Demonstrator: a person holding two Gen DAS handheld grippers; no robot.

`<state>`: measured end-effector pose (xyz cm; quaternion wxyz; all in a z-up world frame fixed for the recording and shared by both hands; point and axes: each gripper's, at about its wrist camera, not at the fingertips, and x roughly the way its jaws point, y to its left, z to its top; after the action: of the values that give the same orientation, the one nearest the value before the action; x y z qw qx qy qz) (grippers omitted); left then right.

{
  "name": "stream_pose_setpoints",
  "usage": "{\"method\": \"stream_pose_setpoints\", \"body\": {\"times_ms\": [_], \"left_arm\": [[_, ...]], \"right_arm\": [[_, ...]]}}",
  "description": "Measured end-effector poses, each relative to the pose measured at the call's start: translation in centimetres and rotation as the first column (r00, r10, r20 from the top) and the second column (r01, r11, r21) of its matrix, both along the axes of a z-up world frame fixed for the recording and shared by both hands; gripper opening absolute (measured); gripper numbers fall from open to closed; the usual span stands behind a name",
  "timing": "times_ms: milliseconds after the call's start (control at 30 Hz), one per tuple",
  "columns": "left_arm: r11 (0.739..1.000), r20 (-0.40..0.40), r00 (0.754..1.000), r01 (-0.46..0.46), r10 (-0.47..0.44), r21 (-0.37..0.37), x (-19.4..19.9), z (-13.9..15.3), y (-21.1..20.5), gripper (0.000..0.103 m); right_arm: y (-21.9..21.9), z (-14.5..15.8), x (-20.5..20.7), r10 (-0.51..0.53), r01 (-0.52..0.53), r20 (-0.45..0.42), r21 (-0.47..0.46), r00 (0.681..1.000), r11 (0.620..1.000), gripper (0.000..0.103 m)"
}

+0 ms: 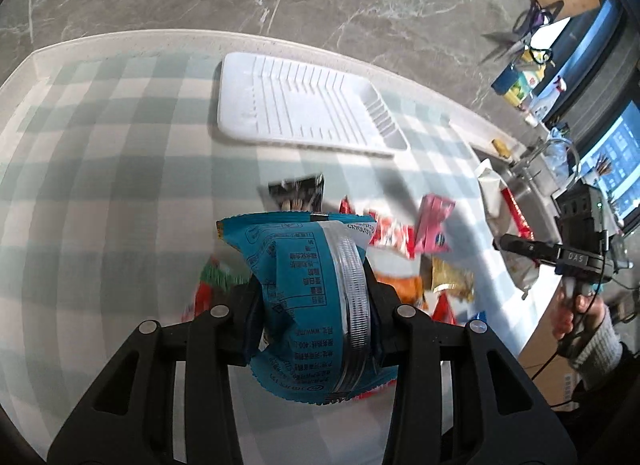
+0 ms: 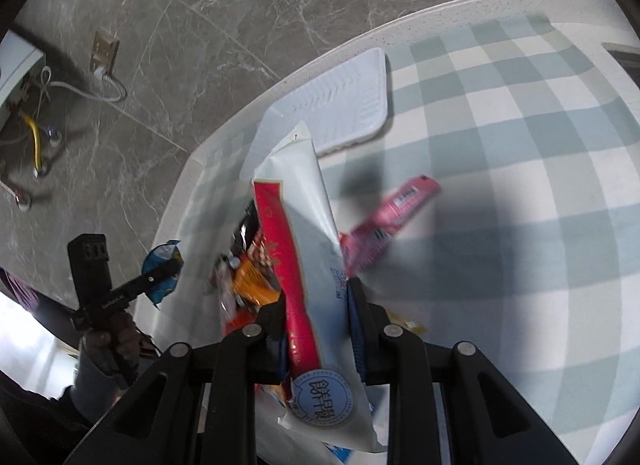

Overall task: Organize snacks
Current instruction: 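Carry both bags to the white tray and open both grippers to release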

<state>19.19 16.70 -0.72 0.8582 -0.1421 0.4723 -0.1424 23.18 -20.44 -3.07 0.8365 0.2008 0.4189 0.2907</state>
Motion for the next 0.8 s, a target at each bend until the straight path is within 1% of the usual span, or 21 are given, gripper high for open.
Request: {"method": "stream_pose_setpoints", "body": {"times_ms": [133,267,400,500,567,667,800], "left_arm": [[1.0,-0.001,1.0,0.012,-0.012,-0.021,3.0,0.9,0.7,0.038],[0.999,-0.001,1.0,0.029,-0.029,-0.034,6.7,1.6,1.5,0.038],[0.999,-0.009,0.999,0.048,-0.048,-0.006,10.3,1.7,1.6,0.038],[0.998,-0.017,0.998,0.064,-0.064,-0.016,13.3,1.5,1.9,0.038],[0.998,-0.026,0.997,0.068,-0.069,-0.006,15.5,1.3,2.0,0.038],[0.997,-0.034,0.996,0.077,-0.077,-0.01,18.3,0.7,2.1,0.038],[0.995,-0.043,0.995,0.095,-0.094,0.01,22.2,0.0,1.8,0.038]], "right_arm": [[0.6,1.0,2.2,0.001,0.0,-0.012,0.035,1.0,0.999,0.026],[1.4,1.7,4.6,0.002,-0.001,-0.023,0.049,1.0,0.999,0.026],[2.2,2.3,7.4,0.002,0.001,-0.041,0.064,0.999,0.998,0.026],[2.9,2.8,9.6,0.002,0.001,-0.047,0.065,0.999,0.998,0.026],[3.4,3.1,11.5,-0.001,0.004,-0.048,0.06,0.999,0.998,0.026],[3.8,3.2,14.0,-0.01,0.013,-0.055,0.062,0.998,0.998,0.026],[4.0,3.0,17.6,-0.029,0.034,-0.077,0.065,0.997,0.997,0.026]]}}
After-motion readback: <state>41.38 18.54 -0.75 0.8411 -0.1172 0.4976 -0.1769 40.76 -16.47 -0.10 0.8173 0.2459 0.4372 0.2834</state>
